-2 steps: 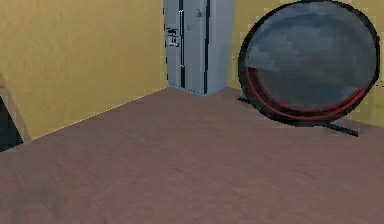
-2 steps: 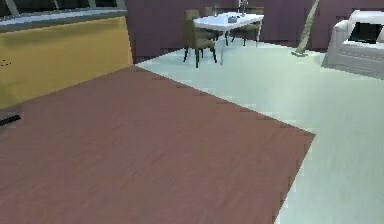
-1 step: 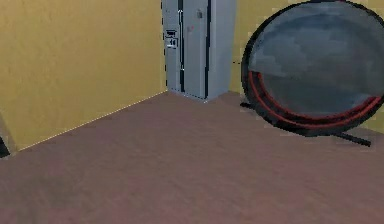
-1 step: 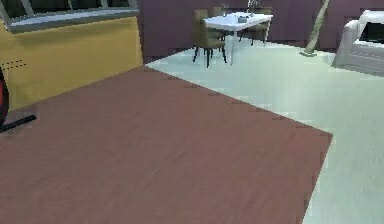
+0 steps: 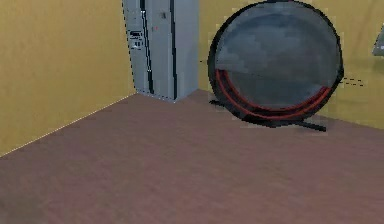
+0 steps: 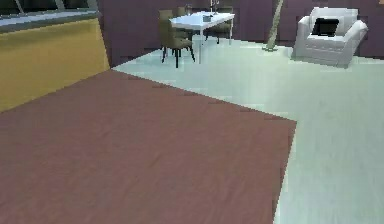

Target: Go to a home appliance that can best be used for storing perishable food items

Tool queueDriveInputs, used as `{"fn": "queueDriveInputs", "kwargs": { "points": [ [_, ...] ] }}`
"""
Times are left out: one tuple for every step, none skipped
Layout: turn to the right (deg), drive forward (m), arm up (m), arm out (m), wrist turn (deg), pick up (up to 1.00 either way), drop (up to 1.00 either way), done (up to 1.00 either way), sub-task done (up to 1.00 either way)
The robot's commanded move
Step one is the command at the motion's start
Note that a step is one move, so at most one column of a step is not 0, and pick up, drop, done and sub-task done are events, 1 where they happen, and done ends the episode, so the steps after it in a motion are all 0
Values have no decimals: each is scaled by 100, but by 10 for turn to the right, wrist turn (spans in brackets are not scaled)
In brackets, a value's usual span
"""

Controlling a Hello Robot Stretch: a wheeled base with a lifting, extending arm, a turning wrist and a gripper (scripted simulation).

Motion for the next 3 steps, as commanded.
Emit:
{"fn": "queueDriveInputs", "kwargs": {
  "points": [
    [0, 100, 0, 0, 0, 0, 0, 0, 0],
    [0, 100, 0, 0, 0, 0, 0, 0, 0],
    [60, 0, 0, 0, 0, 0, 0, 0, 0]
  ]
}}
